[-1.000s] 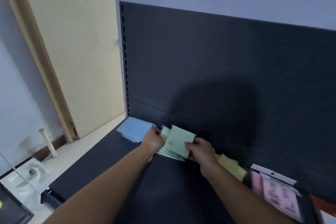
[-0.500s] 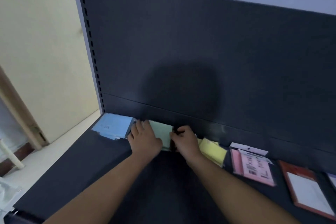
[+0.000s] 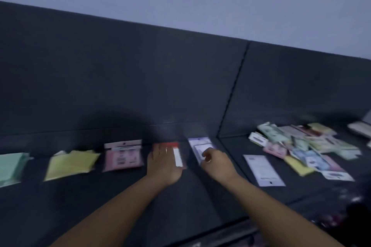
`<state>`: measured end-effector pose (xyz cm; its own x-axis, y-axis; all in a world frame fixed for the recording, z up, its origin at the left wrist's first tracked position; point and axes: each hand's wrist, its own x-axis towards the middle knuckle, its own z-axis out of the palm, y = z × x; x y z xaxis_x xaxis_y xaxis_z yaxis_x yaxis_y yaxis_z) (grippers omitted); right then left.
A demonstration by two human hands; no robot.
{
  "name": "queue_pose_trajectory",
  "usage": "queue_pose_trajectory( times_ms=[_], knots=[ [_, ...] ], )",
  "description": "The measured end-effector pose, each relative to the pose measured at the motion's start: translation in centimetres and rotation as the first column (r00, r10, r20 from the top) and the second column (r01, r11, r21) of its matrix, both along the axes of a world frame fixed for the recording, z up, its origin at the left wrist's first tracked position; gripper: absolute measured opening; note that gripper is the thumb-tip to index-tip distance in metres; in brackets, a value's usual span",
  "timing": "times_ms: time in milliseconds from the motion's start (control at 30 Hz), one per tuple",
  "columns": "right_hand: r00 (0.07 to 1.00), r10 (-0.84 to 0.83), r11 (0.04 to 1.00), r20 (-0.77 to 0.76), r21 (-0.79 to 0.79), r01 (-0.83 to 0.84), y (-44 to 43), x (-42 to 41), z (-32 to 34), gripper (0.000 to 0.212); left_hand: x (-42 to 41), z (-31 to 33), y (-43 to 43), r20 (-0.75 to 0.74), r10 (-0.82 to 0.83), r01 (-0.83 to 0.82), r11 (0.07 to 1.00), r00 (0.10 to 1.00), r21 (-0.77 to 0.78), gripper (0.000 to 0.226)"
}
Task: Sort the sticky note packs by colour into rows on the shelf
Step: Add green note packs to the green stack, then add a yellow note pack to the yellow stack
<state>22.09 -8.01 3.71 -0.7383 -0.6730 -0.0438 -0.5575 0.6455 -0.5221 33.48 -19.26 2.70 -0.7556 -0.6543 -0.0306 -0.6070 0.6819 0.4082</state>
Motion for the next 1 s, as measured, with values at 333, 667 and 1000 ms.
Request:
queue_pose_trajectory(
  times_ms=[333,667,1000],
  knots=[
    [0.930,-0.344,0.934,-0.130,0.053,0.353,25.7,-11.4,1.2,0.036,-17.4,0.2,18.8,0.102,-0.432,0.437,0.899,0.896,-0.025,0.065],
    [0.854,-0.505,0.855,-0.123,0.063,0.515,32.4,-20.1,0.3,0.043,-30.1,0.1,23.5,0.124,-0.564,0.575,0.813,0.816,-0.089,0.053],
    [0.845,-0.527,0.845,0.093,-0.055,0.532,28.8,-29.4,0.3,0.043,-39.5,0.2,19.4,0.100,-0.498,0.506,0.858,0.861,-0.084,0.047]
  ],
)
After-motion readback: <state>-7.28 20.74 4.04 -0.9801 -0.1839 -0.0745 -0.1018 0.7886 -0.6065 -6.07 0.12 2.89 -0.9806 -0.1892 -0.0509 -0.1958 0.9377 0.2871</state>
